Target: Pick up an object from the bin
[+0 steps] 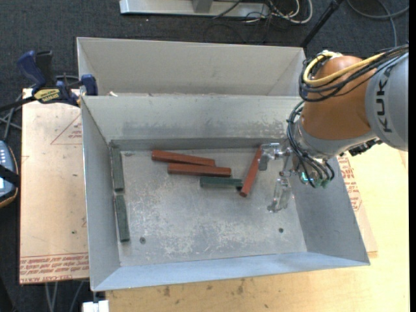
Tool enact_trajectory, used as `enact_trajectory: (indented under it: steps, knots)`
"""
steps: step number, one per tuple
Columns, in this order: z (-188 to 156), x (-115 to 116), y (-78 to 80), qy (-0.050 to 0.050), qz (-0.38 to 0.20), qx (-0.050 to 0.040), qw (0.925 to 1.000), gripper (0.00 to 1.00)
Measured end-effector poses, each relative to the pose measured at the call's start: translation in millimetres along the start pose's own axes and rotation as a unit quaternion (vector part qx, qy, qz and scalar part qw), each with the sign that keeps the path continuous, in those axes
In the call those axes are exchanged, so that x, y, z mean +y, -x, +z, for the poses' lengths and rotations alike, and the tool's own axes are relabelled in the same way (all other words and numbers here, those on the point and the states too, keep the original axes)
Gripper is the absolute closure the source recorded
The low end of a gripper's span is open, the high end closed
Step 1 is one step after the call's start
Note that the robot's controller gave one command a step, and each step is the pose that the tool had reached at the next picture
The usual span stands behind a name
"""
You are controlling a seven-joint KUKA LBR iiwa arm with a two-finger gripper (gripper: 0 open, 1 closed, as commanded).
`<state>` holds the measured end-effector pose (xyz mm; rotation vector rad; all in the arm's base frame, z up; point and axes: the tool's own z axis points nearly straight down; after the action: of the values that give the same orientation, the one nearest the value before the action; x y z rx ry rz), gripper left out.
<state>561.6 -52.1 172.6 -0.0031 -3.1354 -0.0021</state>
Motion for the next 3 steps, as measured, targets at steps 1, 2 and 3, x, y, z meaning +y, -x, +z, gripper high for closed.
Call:
enact_trajectory:
  steps: [1, 2, 3]
  knots:
    - [-4, 0, 1.8, 0.000, -0.001, -0.0037, 1.0000, 0.00]
    - [10, 18, 26.7, -0.001, 0.033, -0.0069, 0.9994, 0.00]
    - [46, 31, 58.7, 0.002, 0.031, -0.0059, 0.9995, 0.00]
